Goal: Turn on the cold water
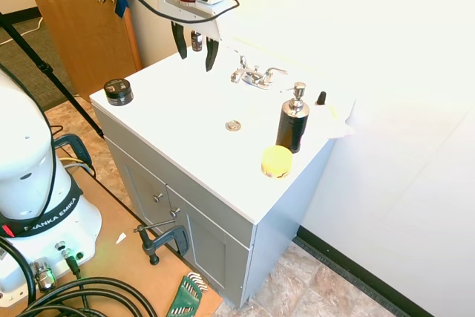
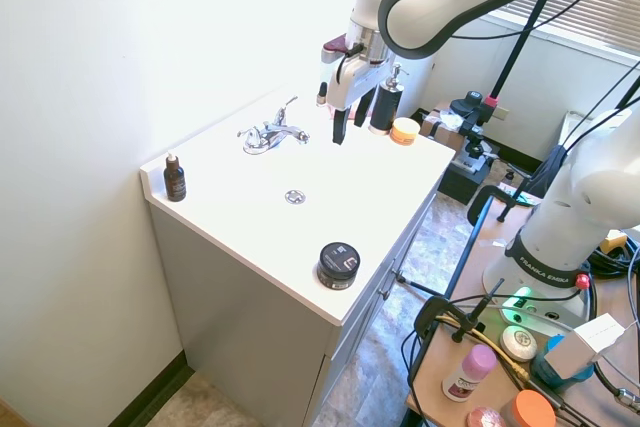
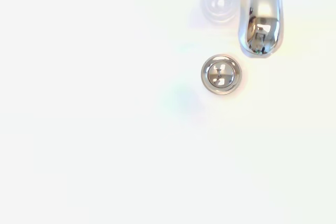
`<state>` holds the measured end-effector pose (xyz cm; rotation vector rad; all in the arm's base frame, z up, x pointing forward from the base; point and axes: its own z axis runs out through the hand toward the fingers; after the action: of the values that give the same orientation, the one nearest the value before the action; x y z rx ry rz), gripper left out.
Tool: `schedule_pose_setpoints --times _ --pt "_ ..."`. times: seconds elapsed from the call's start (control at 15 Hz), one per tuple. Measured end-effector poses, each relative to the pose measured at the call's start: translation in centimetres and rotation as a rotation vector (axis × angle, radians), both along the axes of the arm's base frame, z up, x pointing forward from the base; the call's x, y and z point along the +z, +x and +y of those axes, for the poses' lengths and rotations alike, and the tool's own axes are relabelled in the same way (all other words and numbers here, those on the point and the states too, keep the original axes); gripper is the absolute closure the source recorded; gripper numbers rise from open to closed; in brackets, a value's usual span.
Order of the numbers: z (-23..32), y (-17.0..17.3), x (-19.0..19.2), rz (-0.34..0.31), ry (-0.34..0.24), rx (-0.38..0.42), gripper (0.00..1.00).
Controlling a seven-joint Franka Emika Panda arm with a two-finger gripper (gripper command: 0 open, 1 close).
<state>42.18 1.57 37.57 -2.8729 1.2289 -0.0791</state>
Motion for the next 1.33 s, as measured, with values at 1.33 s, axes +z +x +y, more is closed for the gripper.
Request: schedule_pose_setpoints --times 1.33 --pt "-9.8 18.9 -5.3 -0.306 -0.239 -0.386 0.0"
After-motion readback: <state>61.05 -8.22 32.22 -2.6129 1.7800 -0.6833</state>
